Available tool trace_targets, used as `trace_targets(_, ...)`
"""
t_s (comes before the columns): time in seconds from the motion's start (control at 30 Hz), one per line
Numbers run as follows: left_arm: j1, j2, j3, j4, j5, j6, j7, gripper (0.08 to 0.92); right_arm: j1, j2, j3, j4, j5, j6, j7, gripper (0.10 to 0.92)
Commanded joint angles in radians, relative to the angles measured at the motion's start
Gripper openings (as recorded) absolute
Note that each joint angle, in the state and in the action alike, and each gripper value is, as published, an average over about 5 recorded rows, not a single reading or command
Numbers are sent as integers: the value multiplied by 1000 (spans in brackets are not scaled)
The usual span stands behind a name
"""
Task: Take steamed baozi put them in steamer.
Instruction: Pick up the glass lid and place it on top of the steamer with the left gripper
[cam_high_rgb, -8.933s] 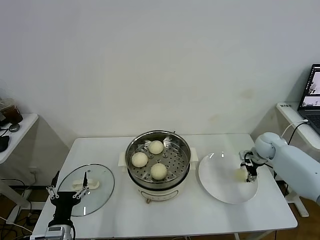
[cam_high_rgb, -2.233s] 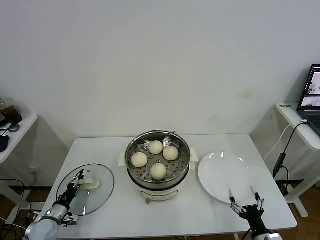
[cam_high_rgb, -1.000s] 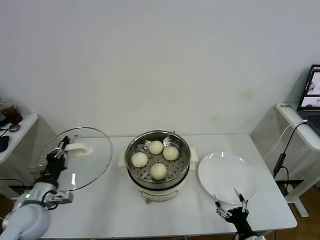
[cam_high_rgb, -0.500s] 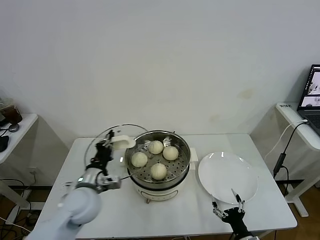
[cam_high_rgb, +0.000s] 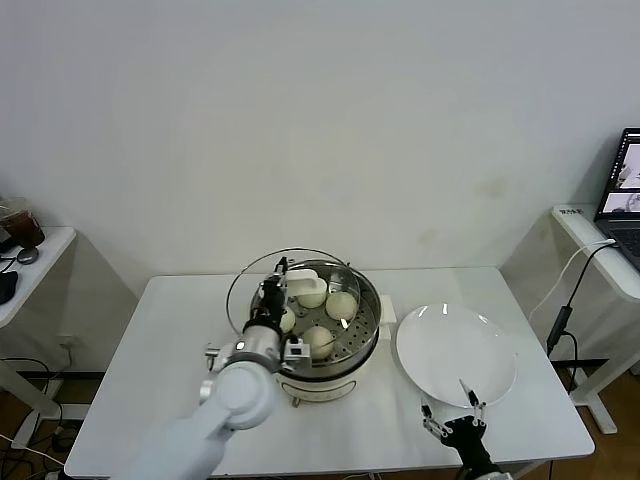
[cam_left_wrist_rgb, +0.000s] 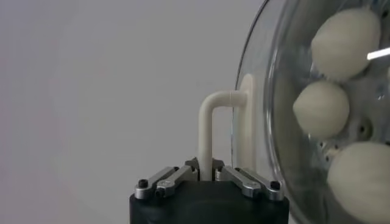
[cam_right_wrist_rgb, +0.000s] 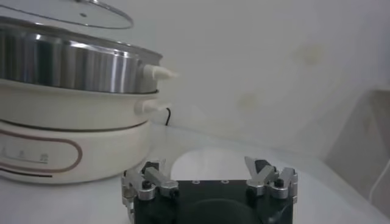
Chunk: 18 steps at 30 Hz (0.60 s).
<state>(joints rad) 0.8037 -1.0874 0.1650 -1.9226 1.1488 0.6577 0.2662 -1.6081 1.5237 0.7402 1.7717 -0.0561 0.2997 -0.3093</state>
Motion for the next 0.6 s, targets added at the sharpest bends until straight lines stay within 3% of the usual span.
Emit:
trace_targets(0.03,-67,-120,91,115,126,31,35,174,2,1,-3,-10,-10,4,0,823)
trace_targets(0.6,-27,-144,68,134,136,26,20,174,1,-3,-7,-16,-13,7,-3,823)
